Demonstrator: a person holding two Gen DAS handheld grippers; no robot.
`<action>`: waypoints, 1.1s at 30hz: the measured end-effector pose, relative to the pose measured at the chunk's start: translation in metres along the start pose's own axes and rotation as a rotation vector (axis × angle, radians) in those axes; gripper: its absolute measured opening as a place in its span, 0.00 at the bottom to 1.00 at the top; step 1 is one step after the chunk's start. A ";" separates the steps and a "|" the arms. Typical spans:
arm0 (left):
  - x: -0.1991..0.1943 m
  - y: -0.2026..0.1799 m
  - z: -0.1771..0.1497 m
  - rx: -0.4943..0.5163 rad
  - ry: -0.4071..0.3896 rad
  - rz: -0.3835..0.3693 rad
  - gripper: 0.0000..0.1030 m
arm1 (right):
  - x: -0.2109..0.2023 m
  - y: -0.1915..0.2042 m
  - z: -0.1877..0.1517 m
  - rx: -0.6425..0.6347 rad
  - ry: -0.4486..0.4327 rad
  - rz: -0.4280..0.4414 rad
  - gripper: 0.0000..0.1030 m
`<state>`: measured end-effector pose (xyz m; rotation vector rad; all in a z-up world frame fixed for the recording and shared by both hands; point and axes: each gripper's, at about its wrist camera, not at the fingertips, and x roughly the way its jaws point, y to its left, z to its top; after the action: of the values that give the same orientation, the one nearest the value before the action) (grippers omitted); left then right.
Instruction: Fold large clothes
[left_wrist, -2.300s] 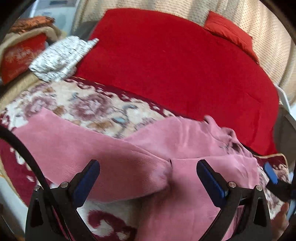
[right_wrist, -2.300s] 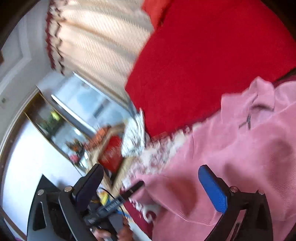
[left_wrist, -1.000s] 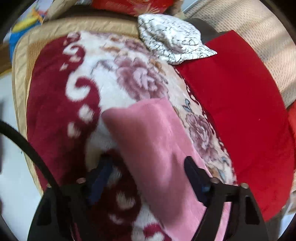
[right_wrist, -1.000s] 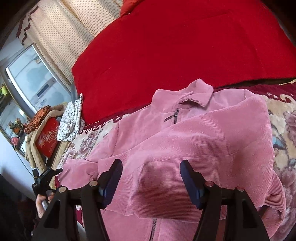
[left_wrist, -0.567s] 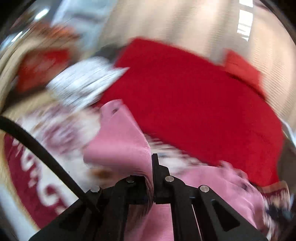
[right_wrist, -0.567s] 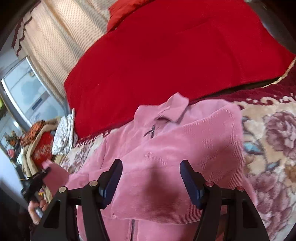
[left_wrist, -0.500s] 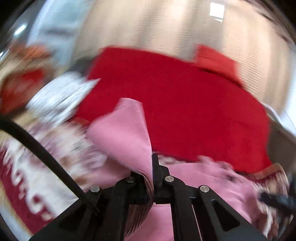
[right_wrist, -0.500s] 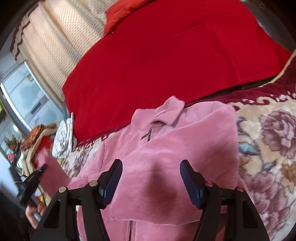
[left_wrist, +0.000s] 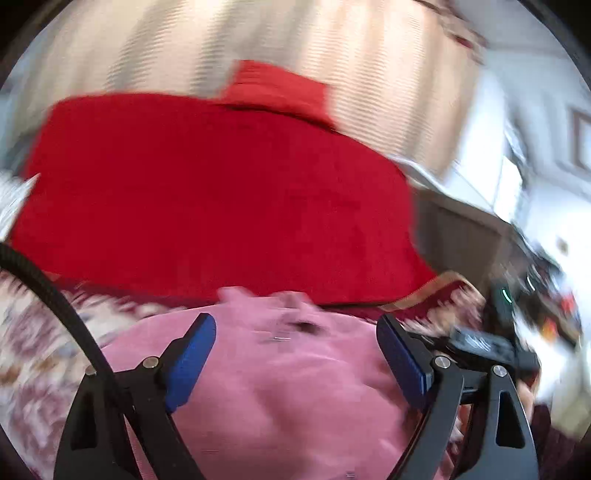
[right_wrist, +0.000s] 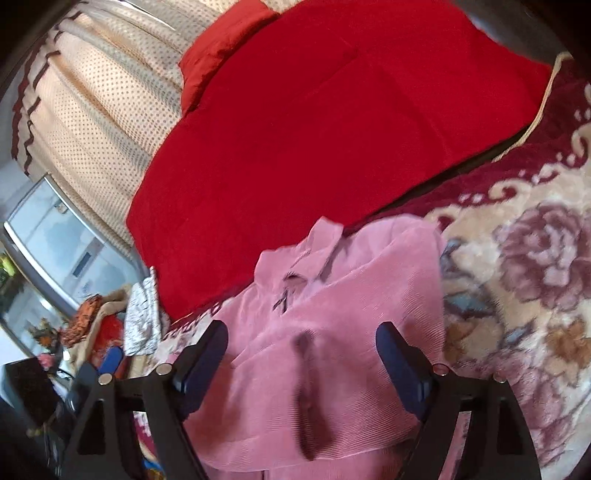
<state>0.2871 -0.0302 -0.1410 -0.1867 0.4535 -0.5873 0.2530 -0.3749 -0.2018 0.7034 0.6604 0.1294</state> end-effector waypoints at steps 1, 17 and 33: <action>0.001 0.021 0.001 -0.044 0.011 0.092 0.86 | 0.007 0.001 0.000 0.005 0.035 0.007 0.82; 0.039 0.107 -0.053 -0.111 0.361 0.475 0.82 | 0.063 0.068 -0.043 -0.390 0.211 -0.260 0.15; 0.060 0.069 -0.059 0.077 0.390 0.566 0.82 | 0.041 0.050 -0.026 -0.330 0.165 -0.165 0.19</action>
<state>0.3382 -0.0110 -0.2348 0.1346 0.8243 -0.0783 0.2752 -0.3088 -0.2065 0.3211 0.8290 0.1415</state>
